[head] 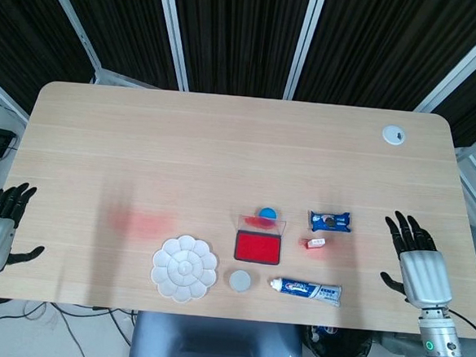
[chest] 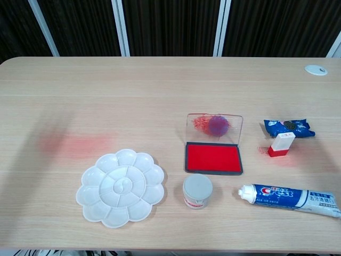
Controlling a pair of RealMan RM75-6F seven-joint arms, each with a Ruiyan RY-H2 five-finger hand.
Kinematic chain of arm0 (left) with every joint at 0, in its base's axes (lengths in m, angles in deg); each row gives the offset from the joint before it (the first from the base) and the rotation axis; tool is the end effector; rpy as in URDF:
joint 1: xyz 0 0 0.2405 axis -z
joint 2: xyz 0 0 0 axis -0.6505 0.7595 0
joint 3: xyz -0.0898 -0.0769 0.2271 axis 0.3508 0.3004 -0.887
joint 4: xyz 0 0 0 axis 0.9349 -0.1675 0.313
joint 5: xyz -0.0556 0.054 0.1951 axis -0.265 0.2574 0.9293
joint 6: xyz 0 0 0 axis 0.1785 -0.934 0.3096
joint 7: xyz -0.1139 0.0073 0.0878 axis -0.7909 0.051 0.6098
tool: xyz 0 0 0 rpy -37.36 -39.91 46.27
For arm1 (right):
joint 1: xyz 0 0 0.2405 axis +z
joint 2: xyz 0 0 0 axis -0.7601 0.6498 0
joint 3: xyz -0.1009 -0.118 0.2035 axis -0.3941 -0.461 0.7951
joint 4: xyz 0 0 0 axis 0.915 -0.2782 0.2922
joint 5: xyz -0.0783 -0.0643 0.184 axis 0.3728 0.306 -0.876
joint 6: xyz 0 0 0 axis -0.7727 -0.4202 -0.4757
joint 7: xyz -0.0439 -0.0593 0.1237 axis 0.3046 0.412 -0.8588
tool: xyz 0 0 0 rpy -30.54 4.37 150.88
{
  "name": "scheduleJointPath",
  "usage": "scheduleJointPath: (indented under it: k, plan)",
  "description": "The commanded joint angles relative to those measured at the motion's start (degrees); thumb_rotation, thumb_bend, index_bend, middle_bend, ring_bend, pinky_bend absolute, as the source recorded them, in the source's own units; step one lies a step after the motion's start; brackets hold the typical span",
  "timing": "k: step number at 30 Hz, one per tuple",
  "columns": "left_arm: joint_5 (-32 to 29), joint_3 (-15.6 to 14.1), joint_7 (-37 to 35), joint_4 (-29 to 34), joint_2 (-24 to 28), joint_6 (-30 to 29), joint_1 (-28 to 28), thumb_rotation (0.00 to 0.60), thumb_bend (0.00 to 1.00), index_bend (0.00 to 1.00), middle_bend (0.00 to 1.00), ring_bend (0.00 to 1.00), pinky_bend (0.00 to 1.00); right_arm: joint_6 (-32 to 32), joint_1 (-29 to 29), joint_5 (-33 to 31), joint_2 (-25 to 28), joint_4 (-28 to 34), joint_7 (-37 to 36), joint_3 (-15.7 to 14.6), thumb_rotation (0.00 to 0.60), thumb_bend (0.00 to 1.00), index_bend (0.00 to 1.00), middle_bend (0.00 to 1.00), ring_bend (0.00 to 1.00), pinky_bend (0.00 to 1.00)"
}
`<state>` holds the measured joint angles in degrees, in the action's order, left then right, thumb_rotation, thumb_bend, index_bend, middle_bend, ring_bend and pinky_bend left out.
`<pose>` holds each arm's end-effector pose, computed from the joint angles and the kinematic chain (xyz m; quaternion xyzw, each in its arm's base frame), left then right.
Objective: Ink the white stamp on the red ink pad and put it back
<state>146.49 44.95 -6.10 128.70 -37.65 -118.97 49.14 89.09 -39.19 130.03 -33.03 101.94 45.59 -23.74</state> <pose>-0.2999 0.1966 0.1408 -0.6108 -0.3977 -0.3583 0.5834 -0.2805 -0.2157 0.1220 0.6504 -0.3085 0.3665 0.5894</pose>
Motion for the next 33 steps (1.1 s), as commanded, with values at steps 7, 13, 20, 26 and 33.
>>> scheduleJointPath:
  k: [7, 13, 20, 26, 33]
  plan:
    - [0.02, 0.03, -0.27, 0.16, 0.16, 0.45, 0.11, 0.6, 0.03, 0.0, 0.0, 0.0, 0.0, -7.74, 5.86, -5.08, -2.1, 2.08, 7.19, 3.5, 0.6, 0.13, 0.21, 0.21, 0.14, 0.25]
    - [-0.36, 0.09, -0.52, 0.46, 0.35, 0.94, 0.16, 0.6, 0.03, 0.0, 0.0, 0.0, 0.0, -12.2, 9.39, -7.92, -5.73, 0.62, 12.08, 4.25, 0.6, 0.19, 0.32, 0.27, 0.21, 0.29]
    - [-0.8, 0.24, -1.12, 0.68, 0.71, 1.75, 0.41, 0.6, 0.03, 0.0, 0.0, 0.0, 0.0, -15.11, 11.65, -11.39, -10.06, -2.57, 14.77, 4.47, 0.6, 0.21, 0.38, 0.33, 0.26, 0.3]
    - [-1.29, 0.31, -1.45, 0.89, 1.0, 2.48, 0.59, 0.6, 0.03, 0.0, 0.0, 0.0, 0.0, -16.59, 12.68, -13.16, -12.78, -5.24, 15.54, 4.18, 0.6, 0.23, 0.41, 0.35, 0.29, 0.32]
    - [-2.0, 0.51, -1.45, 1.08, 1.18, 3.14, 0.8, 0.6, 0.03, 0.0, 0.0, 0.0, 0.0, -17.63, 13.75, -14.73, -15.54, -8.08, 15.33, 4.11, 0.6, 0.26, 0.44, 0.37, 0.3, 0.32]
